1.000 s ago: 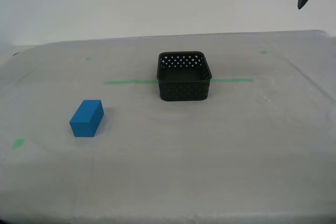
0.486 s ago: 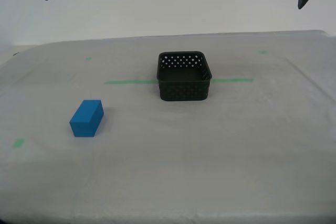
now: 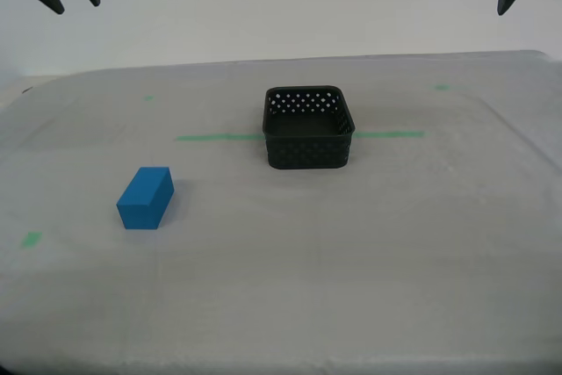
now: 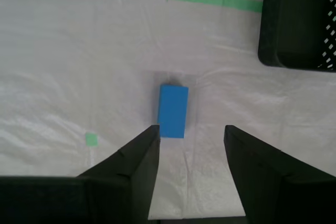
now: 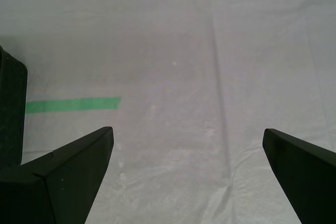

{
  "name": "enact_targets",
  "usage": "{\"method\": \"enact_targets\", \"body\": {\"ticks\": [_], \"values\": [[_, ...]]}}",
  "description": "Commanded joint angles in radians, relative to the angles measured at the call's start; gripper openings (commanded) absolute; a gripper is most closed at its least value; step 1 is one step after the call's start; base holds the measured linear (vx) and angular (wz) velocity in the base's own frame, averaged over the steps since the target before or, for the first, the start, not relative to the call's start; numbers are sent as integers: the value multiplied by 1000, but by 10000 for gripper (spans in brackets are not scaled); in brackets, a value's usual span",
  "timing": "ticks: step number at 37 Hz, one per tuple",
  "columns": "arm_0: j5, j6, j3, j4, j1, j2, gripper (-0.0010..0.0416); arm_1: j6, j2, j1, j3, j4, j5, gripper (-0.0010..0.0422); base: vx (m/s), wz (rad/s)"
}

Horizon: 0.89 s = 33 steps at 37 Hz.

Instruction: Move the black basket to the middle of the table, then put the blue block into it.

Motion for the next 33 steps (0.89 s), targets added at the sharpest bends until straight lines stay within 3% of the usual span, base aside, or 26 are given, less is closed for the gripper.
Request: {"method": "enact_targets", "body": {"ticks": [1, 23, 28, 33], "values": [[3, 2, 0, 0, 0, 0, 399, -4, 0, -2, 1, -33, -2, 196, 0, 0], [3, 2, 0, 0, 1, 0, 399, 1, 0, -3, -2, -104, -2, 403, 0, 0], [3, 2, 0, 0, 1, 0, 398, 3, 20, -9, -2, -107, -2, 384, 0, 0], [3, 2, 0, 1, 0, 0, 398, 16, 57, -18, -2, -106, 15, 393, 0, 0]]}}
